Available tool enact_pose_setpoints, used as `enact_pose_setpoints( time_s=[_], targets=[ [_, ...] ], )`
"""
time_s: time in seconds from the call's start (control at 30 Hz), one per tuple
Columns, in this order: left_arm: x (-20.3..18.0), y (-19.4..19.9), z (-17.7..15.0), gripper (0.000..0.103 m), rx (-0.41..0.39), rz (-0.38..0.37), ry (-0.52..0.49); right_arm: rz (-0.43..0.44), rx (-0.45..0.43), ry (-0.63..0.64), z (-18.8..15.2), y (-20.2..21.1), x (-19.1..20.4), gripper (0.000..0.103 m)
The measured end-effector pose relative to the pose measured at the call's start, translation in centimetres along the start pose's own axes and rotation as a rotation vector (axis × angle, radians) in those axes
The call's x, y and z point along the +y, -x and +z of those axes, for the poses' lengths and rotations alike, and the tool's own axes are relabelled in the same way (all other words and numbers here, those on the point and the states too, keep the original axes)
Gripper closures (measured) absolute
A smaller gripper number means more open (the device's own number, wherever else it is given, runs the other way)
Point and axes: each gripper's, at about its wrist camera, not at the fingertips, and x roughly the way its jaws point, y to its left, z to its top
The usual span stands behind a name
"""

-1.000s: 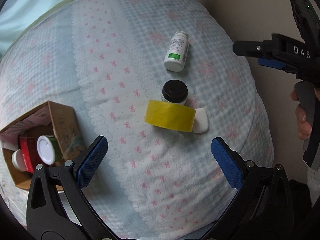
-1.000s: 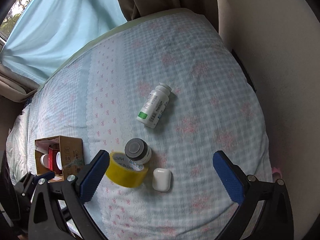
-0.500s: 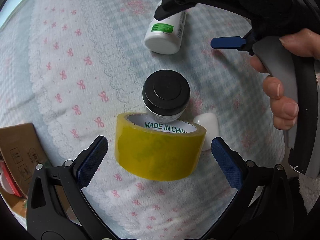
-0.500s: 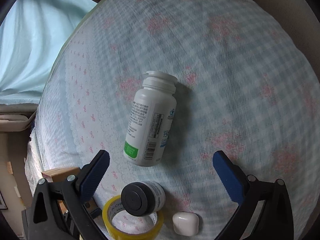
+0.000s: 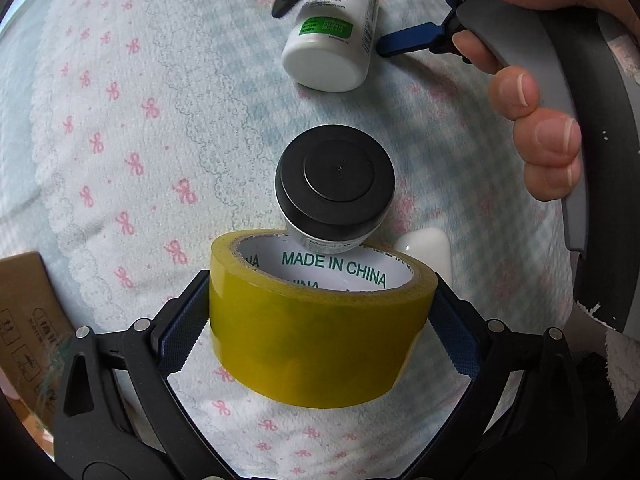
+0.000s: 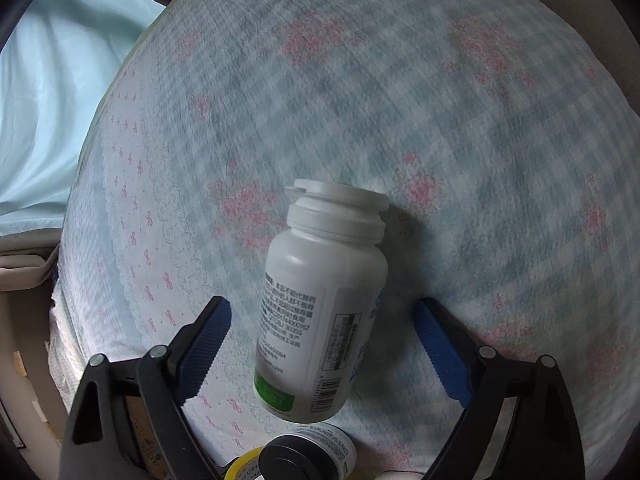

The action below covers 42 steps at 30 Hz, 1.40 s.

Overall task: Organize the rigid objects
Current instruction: 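Grasp the yellow tape roll with the left tool while the right tool grasps the white pill bottle, then carry the tape roll with the left tool to the box while the right tool carries the pill bottle there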

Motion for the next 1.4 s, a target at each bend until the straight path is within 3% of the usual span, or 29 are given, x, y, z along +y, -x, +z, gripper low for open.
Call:
enact_pose_setpoints(
  time_s=[0.03,0.1,0.3,0.47,0.77,1.1,1.4],
  targets=[
    [0.0,-0.1,-0.1,0.004,-0.002,-0.005,0.0,-0.022,-0.005,0.017,0.0,0.0,0.3,0.034],
    [0.1,-0.1,-0.3,0.004,-0.003,-0.011,0.001,0.018,-0.012,0.009,-0.1,0.0,0.6,0.05],
    [1.5,0.8,-0.7,0.004,-0.009,-0.021,0.009,0.049,-0.009,-0.006,-0.2,-0.1,0.4,0.052],
    [2.5,2.3,-1.6,0.004,-0.017,-0.026,0.019,0.091,-0.018,-0.025,-0.6,1.1,-1.3,0.052],
    [3.8,4.8,-3.1,0.005,-0.062,-0.024,0.026,0.113,-0.056,-0.022,-1.5,3.8,-0.7,0.052],
    [3.3,13.0,-4.2,0.005,-0.201,-0.021,0.066,0.13,-0.128,0.035,-4.7,10.6,1.3,0.052],
    [3.4,23.2,-9.0,0.005,-0.38,-0.003,0.134,0.13,-0.22,0.163,-10.6,21.2,5.1,0.052]
  ],
)
